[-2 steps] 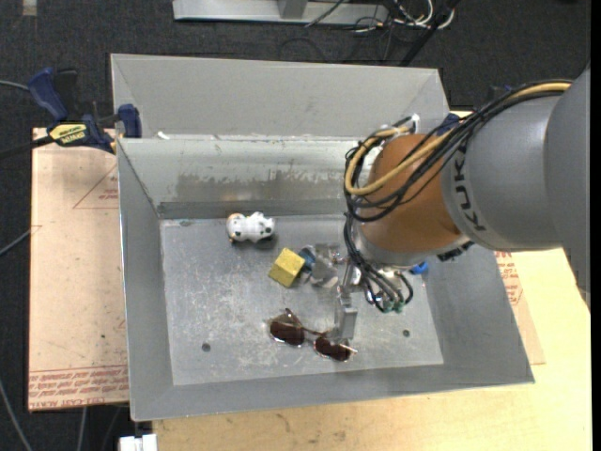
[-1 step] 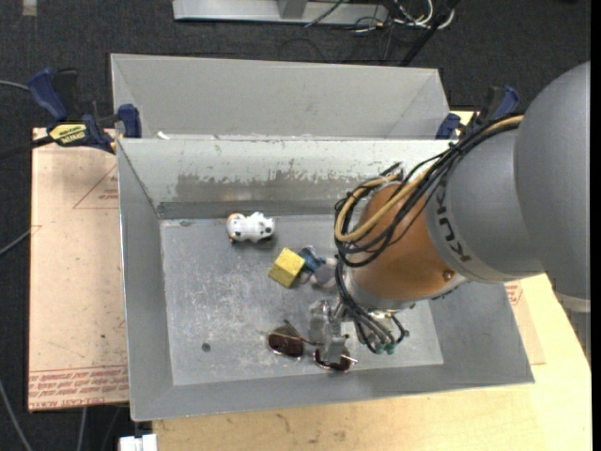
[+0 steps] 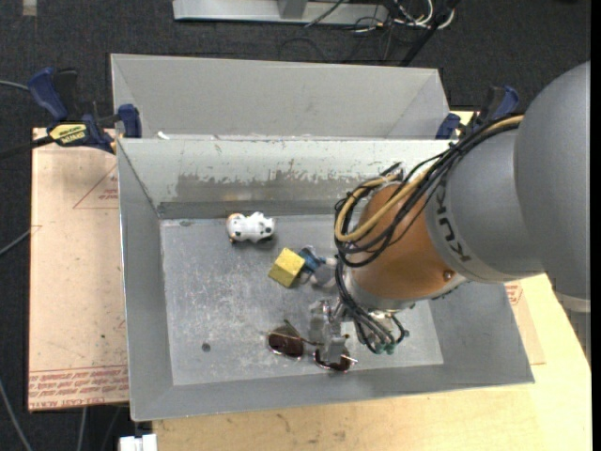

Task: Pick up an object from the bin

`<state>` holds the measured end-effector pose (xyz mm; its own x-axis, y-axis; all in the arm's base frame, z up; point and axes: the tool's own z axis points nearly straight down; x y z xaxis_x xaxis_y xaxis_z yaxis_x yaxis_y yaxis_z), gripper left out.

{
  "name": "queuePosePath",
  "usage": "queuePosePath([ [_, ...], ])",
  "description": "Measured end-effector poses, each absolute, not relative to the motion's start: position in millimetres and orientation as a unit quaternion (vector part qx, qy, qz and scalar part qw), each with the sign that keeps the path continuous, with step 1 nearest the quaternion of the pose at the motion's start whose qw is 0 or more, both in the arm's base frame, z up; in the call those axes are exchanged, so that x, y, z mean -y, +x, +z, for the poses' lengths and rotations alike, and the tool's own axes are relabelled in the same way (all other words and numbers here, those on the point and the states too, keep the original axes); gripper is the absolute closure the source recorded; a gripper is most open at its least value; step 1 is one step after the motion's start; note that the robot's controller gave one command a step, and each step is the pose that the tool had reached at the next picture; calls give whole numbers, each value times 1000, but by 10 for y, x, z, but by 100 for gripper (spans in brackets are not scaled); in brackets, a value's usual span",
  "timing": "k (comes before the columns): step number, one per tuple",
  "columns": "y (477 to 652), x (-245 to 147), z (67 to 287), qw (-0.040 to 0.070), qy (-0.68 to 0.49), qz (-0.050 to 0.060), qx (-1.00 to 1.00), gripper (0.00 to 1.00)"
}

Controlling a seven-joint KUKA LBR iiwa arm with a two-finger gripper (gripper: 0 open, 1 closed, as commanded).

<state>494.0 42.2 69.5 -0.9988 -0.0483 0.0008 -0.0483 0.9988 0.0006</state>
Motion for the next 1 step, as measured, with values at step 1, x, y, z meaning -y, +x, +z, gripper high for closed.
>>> queuePosePath([
  [1, 4923, -421, 753, 4, 24, 0, 1000, 100],
])
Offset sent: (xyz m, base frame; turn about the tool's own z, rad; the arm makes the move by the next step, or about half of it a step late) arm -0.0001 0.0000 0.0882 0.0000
